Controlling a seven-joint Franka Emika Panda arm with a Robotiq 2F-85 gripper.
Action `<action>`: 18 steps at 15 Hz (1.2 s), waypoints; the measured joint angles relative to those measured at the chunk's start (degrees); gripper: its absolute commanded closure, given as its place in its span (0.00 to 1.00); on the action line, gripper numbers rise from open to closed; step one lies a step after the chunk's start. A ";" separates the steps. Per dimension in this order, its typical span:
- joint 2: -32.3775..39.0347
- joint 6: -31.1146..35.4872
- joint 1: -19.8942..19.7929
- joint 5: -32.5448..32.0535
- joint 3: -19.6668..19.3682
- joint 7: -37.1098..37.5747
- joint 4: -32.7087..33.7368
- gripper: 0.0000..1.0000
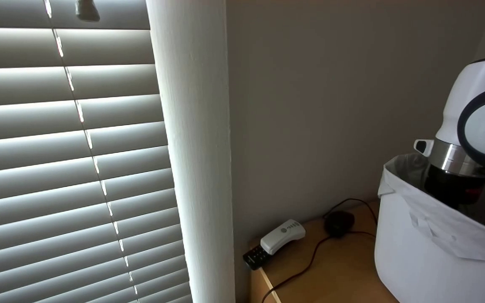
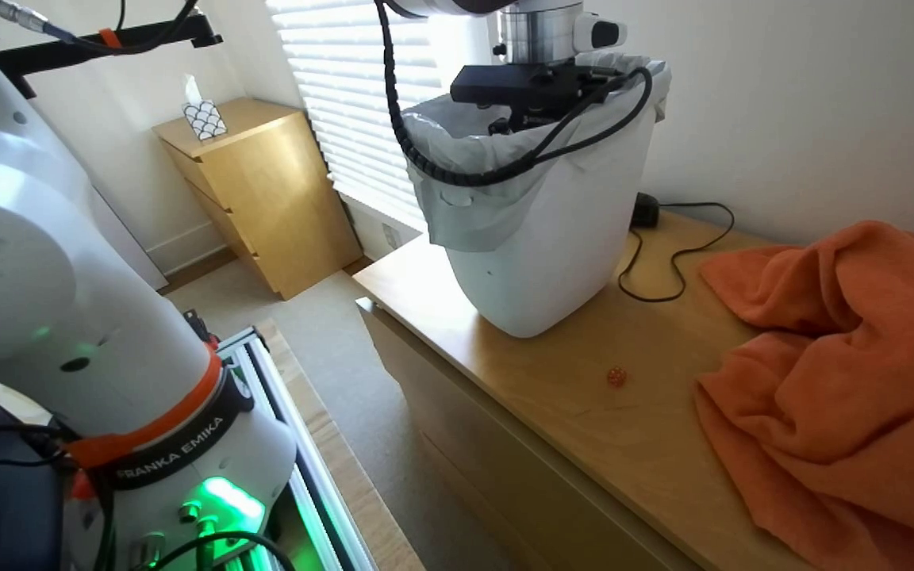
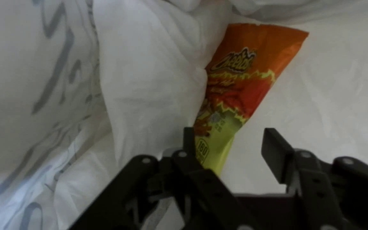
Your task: Remove the snacks packet from the waste bin and drop it on the table on top of the orange dice
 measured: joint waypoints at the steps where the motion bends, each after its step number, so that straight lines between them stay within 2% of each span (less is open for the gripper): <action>1: 0.00 0.34 -0.10 -0.13 0.01 0.09 0.13 0.80; 3: 0.00 0.89 -0.30 -0.41 0.01 0.17 0.41 0.96; 4: 0.00 1.07 -0.40 -0.55 0.02 0.20 0.52 0.99; 6: 0.02 1.36 -0.54 -0.98 0.03 0.36 0.64 1.00; 7: 0.02 1.49 -0.61 -1.34 0.03 0.59 0.67 0.74; 9: 0.05 1.58 -0.68 -2.20 0.04 1.32 0.72 0.95; 12: 0.14 1.59 -0.68 -2.54 0.13 1.65 0.73 1.00; 18: 0.15 1.60 -0.68 -2.65 0.18 2.07 0.82 1.00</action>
